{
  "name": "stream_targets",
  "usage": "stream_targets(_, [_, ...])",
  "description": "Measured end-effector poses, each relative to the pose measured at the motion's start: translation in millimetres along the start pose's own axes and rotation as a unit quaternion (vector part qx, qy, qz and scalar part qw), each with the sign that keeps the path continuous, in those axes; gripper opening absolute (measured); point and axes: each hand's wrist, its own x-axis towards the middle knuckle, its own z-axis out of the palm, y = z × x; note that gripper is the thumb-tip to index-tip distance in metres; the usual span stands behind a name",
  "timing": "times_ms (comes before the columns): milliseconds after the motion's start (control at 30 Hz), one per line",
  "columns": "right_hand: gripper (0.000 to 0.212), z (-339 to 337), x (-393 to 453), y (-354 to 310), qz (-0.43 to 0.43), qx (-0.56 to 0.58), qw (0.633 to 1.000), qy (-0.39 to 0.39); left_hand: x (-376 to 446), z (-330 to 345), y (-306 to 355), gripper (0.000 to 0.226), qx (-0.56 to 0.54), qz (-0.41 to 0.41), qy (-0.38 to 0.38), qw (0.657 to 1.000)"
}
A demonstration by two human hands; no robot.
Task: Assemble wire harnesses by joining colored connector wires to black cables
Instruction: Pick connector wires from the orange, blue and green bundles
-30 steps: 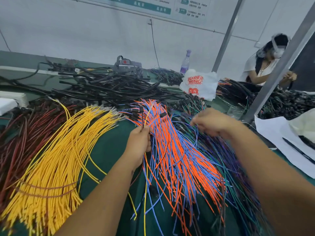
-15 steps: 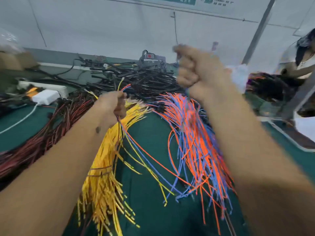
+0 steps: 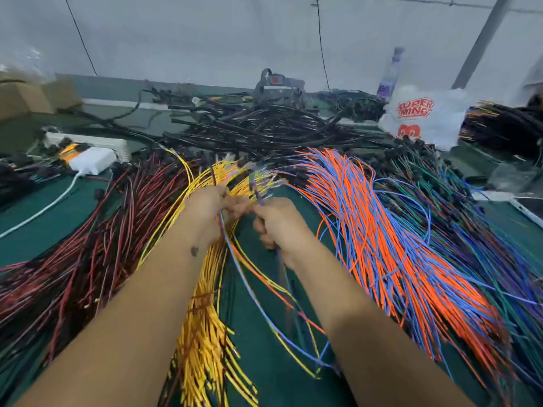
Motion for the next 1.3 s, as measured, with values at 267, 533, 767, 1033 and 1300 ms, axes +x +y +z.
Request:
stream_targets(267, [0.045,13.8,0.5,21.2,-0.075,-0.115,0.99,-0.03,3.4,1.4,-12.5,0.032,-0.079,0.032,-0.021,0.996])
stream_targets(533, [0.044,-56.4,8.4,27.3,-0.106,-0.178,0.954,0.217,-4.2,-14.1,-5.8,0.03,-0.06,-0.044,-0.17,0.983])
stream_targets(767, [0.038,-70.5,11.4,-4.2,-0.031,-0.261,0.953,0.152,-15.0,-22.5,0.0,0.013,-0.277,-0.099,-0.329,0.897])
stream_targets(1033, [0.042,-14.6,11.7,-1.6,-0.033,0.155,0.987,-0.01,-21.3,-10.9,-6.1,0.024,-0.038,-0.014,-0.258,0.965])
stream_targets(1300, [0.024,-21.6,19.0,19.7,-0.116,0.172,0.975,0.076,-23.8,7.6,-16.5,0.029,0.068,0.045,-0.22,0.972])
